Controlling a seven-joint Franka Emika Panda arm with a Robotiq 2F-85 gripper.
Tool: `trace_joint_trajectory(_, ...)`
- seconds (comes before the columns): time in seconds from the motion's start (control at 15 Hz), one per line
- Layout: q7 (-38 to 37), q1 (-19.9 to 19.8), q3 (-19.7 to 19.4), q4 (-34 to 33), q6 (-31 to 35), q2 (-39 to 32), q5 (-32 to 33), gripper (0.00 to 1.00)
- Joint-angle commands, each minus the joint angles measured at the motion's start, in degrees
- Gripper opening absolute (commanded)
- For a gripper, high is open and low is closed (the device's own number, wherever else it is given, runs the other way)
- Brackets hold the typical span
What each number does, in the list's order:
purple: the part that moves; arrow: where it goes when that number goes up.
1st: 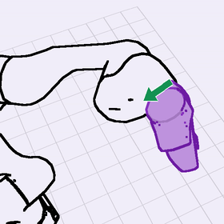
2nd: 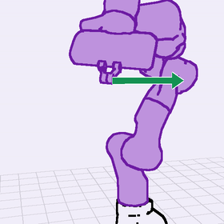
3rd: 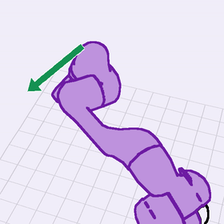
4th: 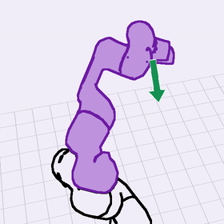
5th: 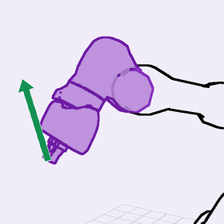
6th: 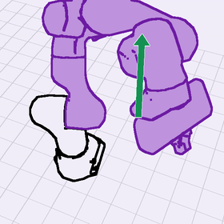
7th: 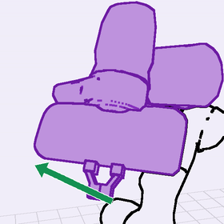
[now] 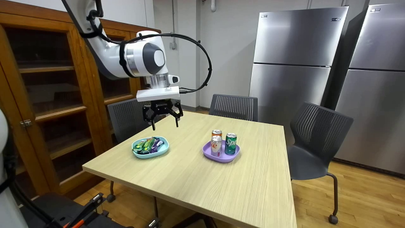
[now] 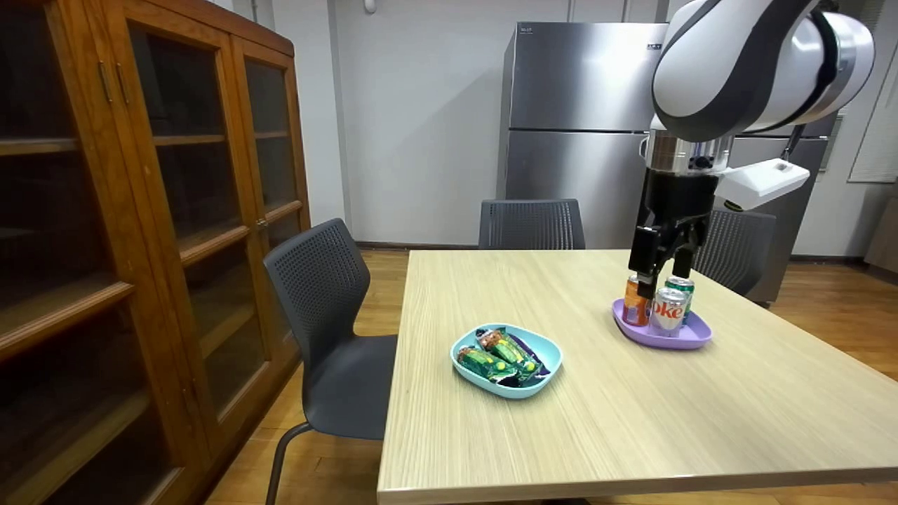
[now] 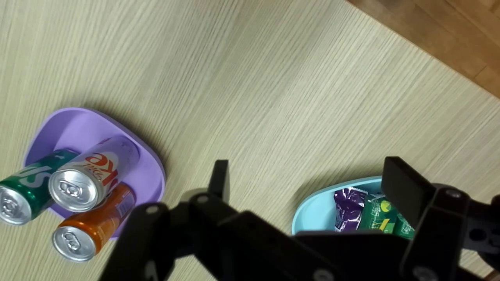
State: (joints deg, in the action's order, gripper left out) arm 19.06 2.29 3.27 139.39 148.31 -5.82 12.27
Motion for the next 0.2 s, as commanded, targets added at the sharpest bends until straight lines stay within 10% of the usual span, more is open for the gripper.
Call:
trace_joint_trajectory(0.0, 0.09, -0.03, 0.04, -0.07, -0.18, 0.05, -0.08, 1.00)
trace_joint_trajectory(0.13, 0.09, -0.03, 0.04, -0.07, -0.18, 0.05, -0.09, 1.00)
